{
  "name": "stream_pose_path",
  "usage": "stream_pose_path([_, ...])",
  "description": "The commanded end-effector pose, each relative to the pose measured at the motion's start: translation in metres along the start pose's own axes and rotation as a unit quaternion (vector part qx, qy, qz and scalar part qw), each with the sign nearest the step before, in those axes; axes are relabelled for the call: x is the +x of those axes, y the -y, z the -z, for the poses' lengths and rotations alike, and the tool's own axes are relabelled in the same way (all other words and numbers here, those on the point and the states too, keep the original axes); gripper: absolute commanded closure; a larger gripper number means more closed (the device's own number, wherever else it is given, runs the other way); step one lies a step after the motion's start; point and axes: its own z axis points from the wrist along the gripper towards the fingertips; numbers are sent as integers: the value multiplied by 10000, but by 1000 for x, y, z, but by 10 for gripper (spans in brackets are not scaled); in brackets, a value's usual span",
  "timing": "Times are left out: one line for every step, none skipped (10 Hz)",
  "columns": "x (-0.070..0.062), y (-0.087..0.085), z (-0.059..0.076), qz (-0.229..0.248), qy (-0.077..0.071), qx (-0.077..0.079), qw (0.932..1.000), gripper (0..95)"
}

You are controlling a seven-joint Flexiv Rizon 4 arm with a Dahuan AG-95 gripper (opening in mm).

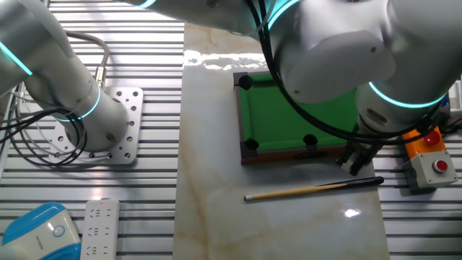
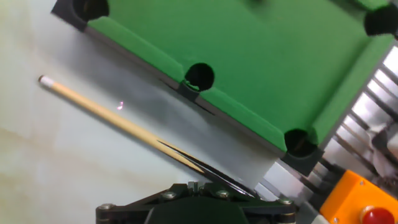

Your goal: Hit the pool ball

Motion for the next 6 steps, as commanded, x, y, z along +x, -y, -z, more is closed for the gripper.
stream_pose_path([2, 2, 1, 650, 76, 74, 9978, 950])
stream_pose_path([3, 3, 2, 776, 103, 61, 9969, 950])
stream_pose_path([4, 4, 2, 854, 121, 91, 9962, 950])
stream_pose_path([4, 4, 2, 1038, 140, 153, 9944, 950])
stream_pose_path([4, 4, 2, 1110, 145, 164, 9936, 950])
stream_pose_path([4, 4, 2, 1282, 152, 187, 9915, 950])
